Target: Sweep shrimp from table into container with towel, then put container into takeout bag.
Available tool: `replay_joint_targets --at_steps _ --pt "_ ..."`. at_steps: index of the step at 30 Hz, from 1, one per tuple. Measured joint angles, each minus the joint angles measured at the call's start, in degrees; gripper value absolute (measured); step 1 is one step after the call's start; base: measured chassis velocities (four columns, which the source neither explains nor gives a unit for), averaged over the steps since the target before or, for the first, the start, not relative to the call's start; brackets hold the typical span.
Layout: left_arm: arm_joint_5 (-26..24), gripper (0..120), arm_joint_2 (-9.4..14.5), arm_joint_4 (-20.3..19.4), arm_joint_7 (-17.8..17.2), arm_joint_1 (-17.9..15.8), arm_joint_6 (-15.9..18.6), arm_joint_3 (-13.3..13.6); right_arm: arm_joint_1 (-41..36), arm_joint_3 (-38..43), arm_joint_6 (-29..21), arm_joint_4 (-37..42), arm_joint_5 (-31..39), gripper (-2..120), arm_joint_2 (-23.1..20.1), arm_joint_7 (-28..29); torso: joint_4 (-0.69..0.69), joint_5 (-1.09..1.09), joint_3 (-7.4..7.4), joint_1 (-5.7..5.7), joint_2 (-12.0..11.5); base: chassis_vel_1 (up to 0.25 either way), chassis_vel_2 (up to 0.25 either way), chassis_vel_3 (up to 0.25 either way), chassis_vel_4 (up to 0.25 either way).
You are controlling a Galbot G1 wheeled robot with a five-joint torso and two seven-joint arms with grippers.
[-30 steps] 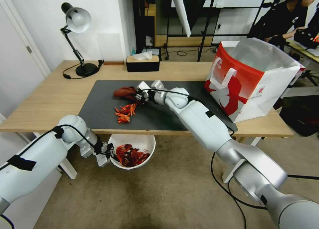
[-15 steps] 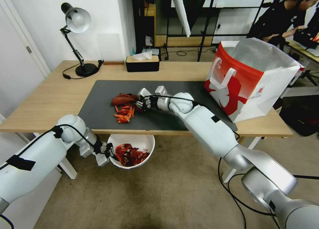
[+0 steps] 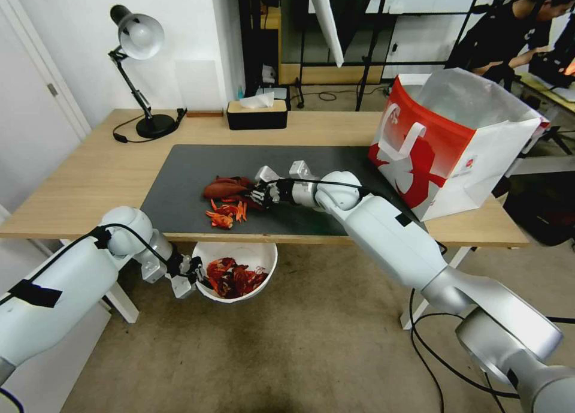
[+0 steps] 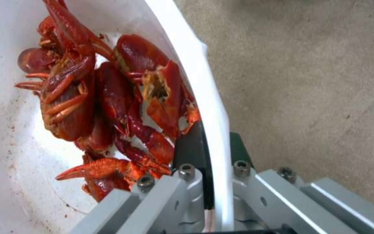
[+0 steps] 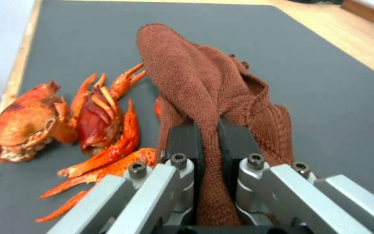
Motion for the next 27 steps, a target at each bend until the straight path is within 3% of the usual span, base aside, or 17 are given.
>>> replay_joint_targets --at_steps 27 --pt "-0.26 0 -0.07 0.68 -0.17 -0.71 -0.30 0.17 -2.40 0.22 0.41 3.80 3.59 5 -3.91 -5.49 0.00 -0.01 0.00 0.00 -0.01 0.000 0.000 0.000 0.000"
